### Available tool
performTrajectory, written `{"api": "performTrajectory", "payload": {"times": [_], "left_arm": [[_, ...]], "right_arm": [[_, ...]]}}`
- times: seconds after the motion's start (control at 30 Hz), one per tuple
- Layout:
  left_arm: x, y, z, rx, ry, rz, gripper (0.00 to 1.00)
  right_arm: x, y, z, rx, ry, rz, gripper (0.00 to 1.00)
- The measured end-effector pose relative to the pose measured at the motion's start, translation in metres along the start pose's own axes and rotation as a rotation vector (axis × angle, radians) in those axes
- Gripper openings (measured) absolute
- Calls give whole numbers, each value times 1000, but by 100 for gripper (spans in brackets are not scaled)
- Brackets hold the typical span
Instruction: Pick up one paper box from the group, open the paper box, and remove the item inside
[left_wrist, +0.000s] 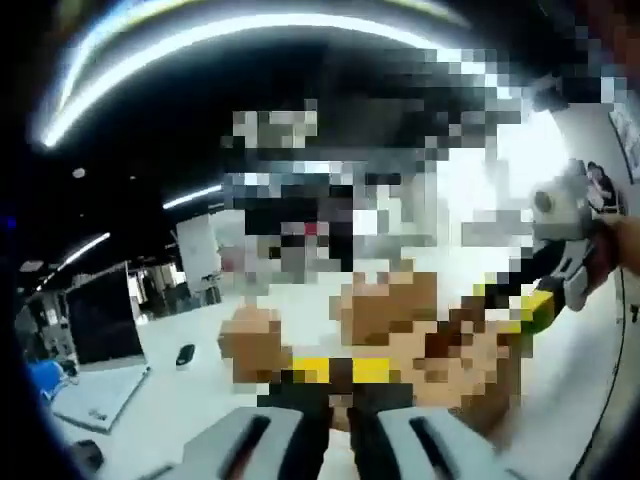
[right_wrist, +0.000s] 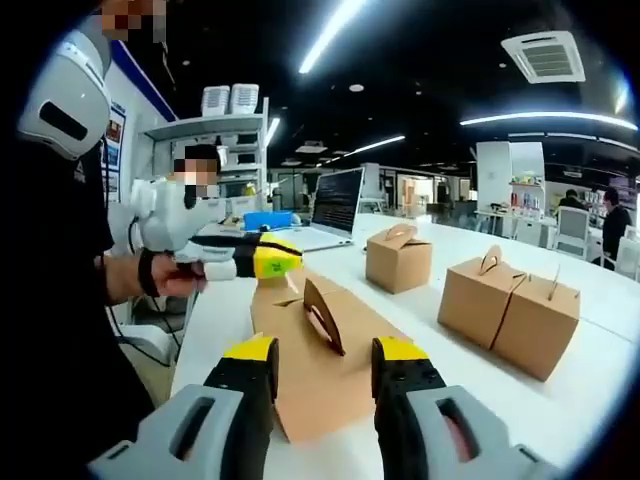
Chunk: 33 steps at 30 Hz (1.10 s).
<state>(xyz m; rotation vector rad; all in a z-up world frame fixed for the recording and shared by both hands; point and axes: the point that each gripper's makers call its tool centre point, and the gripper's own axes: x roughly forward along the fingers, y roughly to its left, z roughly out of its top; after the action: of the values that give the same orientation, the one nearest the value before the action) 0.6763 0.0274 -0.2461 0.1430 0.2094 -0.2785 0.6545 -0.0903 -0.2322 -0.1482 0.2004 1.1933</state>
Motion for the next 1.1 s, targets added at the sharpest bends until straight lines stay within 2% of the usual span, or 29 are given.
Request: {"api": "performTrajectory", "payload": {"times": [0.1, 0.23, 0.3, 0.33, 0.4, 0.5, 0.53, 0.6, 0.67, 0.77, 0.8, 0.87, 0.9, 0.93, 1.03, 1.07, 1.1], "left_arm": [[6, -6, -11, -55, 30, -27, 10], [14, -32, -33, -185, 104, -114, 4], [15, -45, -35, -228, 120, -149, 4], [15, -41, -36, -254, 109, -107, 4], [15, -40, -36, -241, 98, -116, 4], [14, -39, -38, -292, 103, -147, 4], [13, -39, -39, -282, 105, -152, 4], [10, -23, -39, -267, 103, -76, 4], [6, -10, -29, -264, 51, -31, 9], [0, 1, -20, -301, 23, 3, 11], [-3, 6, -14, -321, -5, 14, 15], [-9, 14, 6, -290, -87, 20, 24], [-12, 17, 14, -276, -113, 23, 24], [-16, 20, 21, -247, -127, 35, 24], [-27, 26, 48, -6, -179, 75, 25], [-29, 22, 55, 18, -202, 54, 27], [-31, 18, 60, 9, -211, 27, 29]], "right_arm": [[0, 0, 0, -4, 13, 5, 38], [0, 1, 0, 4, 7, 5, 38], [1, 1, 0, 7, 8, 6, 38], [1, 1, 0, 6, 13, 7, 38], [1, 1, 0, 11, 22, 10, 38], [2, 1, -1, 23, 17, 15, 38], [2, 1, -1, 26, 13, 16, 38], [2, 1, -1, 30, 10, 19, 38], [3, 1, 0, 25, 23, 22, 38], [3, 1, -1, 18, 37, 23, 38], [3, 1, -1, 17, 36, 23, 38], [2, 1, -1, 21, 29, 22, 38], [2, 1, -1, 22, 25, 22, 38], [2, 1, -1, 23, 24, 22, 38], [2, 2, -1, 19, 28, 22, 38], [2, 2, -1, 19, 28, 22, 38], [2, 2, -1, 19, 27, 23, 38]]}}
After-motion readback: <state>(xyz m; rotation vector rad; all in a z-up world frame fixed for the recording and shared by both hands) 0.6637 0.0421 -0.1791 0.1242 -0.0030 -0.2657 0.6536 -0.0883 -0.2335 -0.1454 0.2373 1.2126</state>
